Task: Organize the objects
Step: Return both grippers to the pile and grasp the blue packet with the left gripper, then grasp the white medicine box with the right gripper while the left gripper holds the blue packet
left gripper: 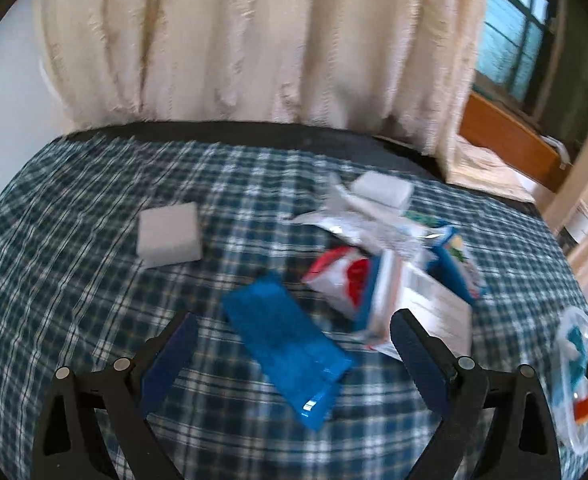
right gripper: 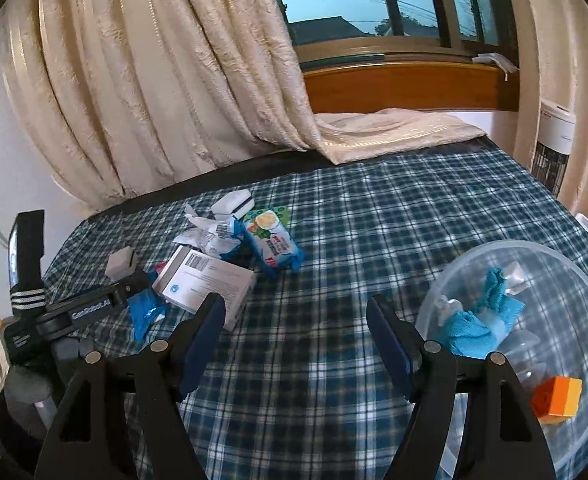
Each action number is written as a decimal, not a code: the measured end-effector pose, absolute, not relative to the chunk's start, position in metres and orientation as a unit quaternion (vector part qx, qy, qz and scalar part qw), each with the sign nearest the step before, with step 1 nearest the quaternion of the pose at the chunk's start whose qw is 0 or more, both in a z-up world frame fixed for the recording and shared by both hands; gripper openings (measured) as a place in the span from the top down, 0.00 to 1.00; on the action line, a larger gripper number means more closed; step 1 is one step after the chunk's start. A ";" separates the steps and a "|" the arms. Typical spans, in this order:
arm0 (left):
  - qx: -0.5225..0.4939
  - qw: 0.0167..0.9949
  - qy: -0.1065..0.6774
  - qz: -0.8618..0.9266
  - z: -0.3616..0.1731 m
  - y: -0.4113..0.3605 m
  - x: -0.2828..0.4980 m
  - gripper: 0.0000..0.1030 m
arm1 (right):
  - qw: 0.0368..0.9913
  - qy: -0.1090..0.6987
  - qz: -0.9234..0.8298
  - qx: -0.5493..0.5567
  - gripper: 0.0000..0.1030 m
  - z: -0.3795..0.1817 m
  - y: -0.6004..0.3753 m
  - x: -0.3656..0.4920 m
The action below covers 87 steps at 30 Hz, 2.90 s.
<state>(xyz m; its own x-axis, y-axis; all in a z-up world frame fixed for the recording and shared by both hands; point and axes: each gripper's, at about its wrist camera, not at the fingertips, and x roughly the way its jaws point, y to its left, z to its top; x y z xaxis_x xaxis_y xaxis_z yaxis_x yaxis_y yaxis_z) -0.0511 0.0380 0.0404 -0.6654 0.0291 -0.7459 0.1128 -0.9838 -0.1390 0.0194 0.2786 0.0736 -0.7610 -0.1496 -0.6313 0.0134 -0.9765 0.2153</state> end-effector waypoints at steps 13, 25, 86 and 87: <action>0.438 0.052 0.094 -0.892 0.012 0.025 -0.069 0.04 | 0.058 -0.086 -0.923 0.370 0.28 0.056 0.261 -0.005; 0.450 0.049 0.103 -0.886 0.005 0.021 -0.072 0.04 | 0.085 -0.066 -0.914 0.392 0.28 0.043 0.239 -0.026; 0.443 0.063 0.064 -0.892 0.007 0.017 -0.064 0.58 | 0.256 -0.075 -0.846 0.462 0.22 0.001 0.199 -0.077; 0.443 0.063 0.063 -0.892 0.006 0.017 -0.065 0.58 | 0.255 -0.065 -0.848 0.459 0.21 0.001 0.197 -0.074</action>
